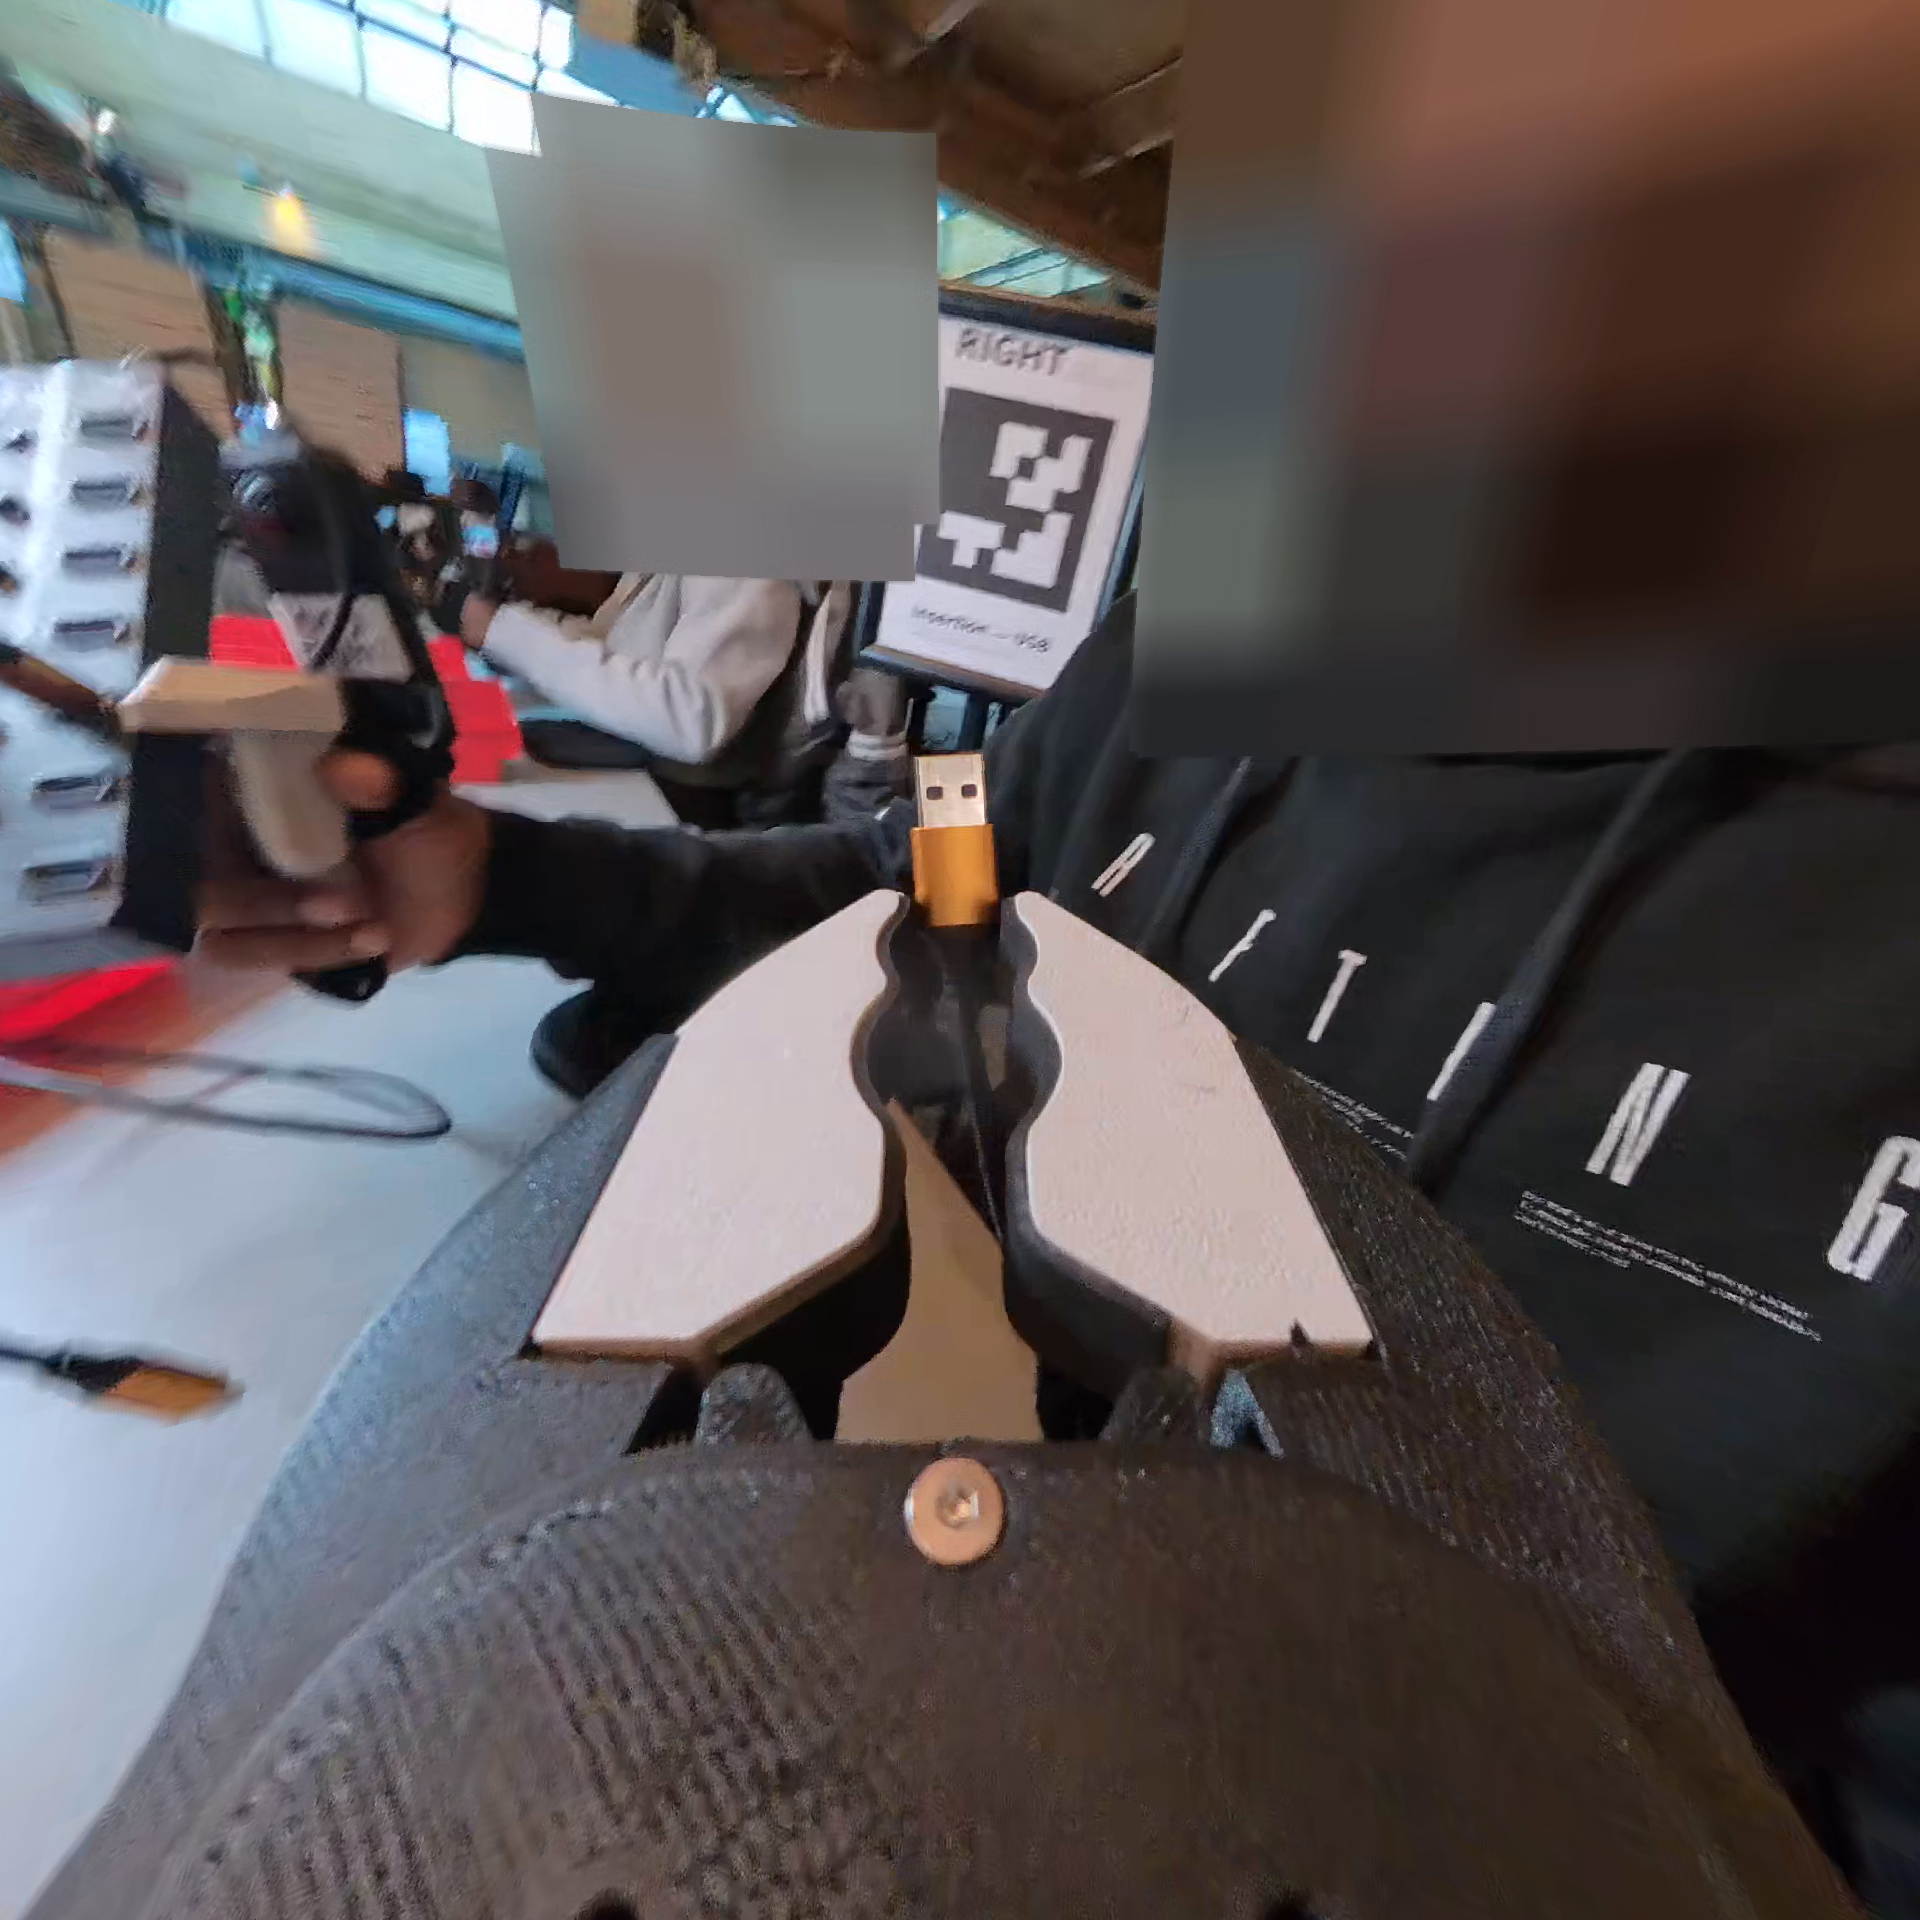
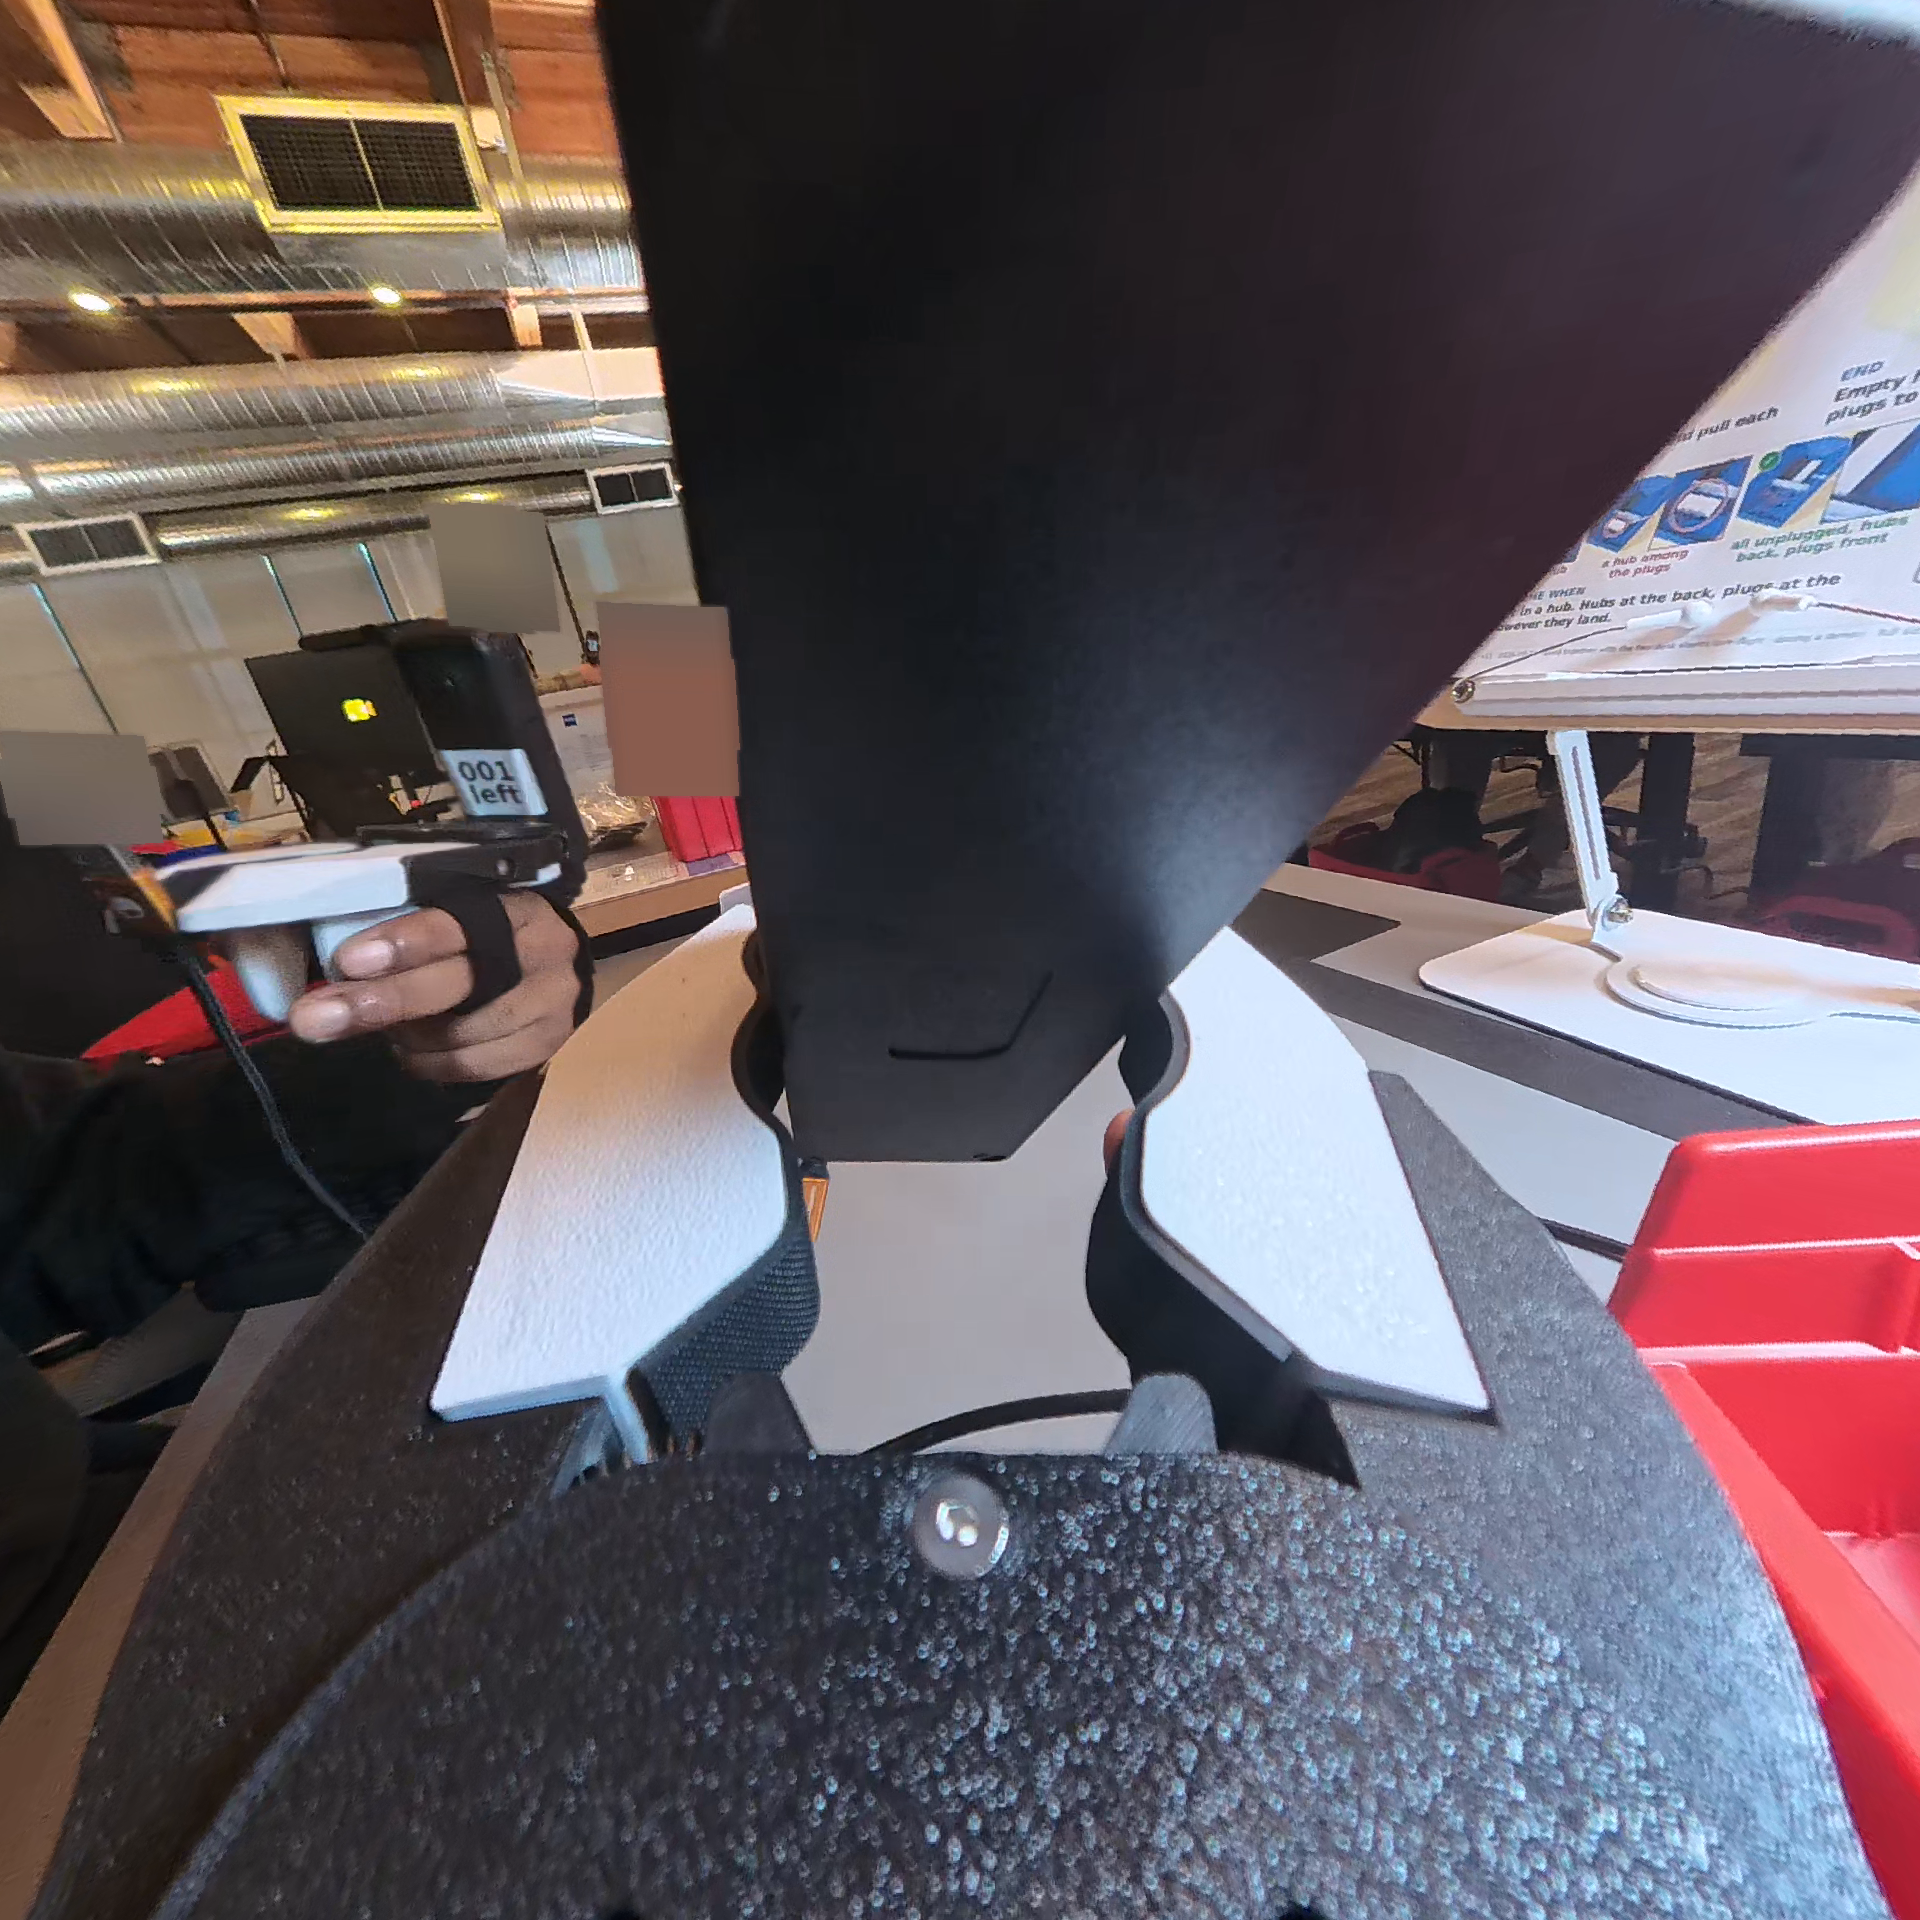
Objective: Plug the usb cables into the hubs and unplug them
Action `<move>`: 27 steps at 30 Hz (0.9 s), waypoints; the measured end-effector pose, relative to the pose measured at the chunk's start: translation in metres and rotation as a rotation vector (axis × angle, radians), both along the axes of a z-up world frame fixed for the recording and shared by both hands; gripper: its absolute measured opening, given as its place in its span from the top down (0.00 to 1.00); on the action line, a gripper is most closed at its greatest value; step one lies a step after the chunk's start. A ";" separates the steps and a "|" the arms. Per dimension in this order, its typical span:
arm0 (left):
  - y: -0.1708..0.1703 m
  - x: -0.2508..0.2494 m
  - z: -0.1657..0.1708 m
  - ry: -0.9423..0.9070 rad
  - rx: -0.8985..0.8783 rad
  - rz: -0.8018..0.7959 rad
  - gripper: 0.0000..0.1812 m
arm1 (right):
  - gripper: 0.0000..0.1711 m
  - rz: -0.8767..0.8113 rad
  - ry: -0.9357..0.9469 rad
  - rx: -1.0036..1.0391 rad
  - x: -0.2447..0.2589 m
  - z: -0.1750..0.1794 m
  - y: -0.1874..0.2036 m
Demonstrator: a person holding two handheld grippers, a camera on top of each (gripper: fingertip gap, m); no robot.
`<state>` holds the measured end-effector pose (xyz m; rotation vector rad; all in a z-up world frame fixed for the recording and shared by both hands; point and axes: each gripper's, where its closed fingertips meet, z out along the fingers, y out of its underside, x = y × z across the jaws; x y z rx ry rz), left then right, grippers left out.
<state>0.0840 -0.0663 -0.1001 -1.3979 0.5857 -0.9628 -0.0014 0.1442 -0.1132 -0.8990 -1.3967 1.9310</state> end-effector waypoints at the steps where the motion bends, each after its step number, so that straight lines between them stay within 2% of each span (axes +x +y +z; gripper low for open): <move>1: 0.005 -0.008 -0.008 0.007 -0.054 0.033 0.92 | 0.62 0.002 -0.003 -0.001 0.000 -0.001 0.000; 3: 0.017 -0.030 -0.035 0.015 -0.208 0.099 0.92 | 0.62 0.006 -0.011 0.002 -0.001 -0.003 -0.002; 7: 0.040 -0.083 -0.101 0.153 -0.485 0.368 0.91 | 0.62 0.007 -0.011 0.007 -0.001 -0.003 -0.003; 11: 0.049 -0.121 -0.129 0.274 -0.583 0.597 0.92 | 0.62 0.005 -0.011 0.002 -0.001 -0.003 -0.001; 16: 0.047 -0.148 -0.153 0.452 -0.652 0.755 0.92 | 0.62 0.004 -0.016 0.003 -0.002 -0.004 -0.001; 21: 0.050 -0.113 -0.137 0.403 -0.610 0.605 0.92 | 0.62 0.000 -0.015 0.003 -0.002 -0.003 -0.001; 23: 0.048 -0.079 -0.112 0.303 -0.537 0.448 0.92 | 0.62 -0.003 -0.016 0.000 -0.003 -0.004 0.001; 25: 0.036 -0.036 -0.076 0.158 -0.444 0.207 0.92 | 0.62 -0.005 -0.017 -0.003 -0.003 -0.004 0.001; 27: 0.021 -0.011 -0.045 0.076 -0.328 0.049 0.92 | 0.62 -0.009 -0.017 -0.006 -0.003 -0.004 0.002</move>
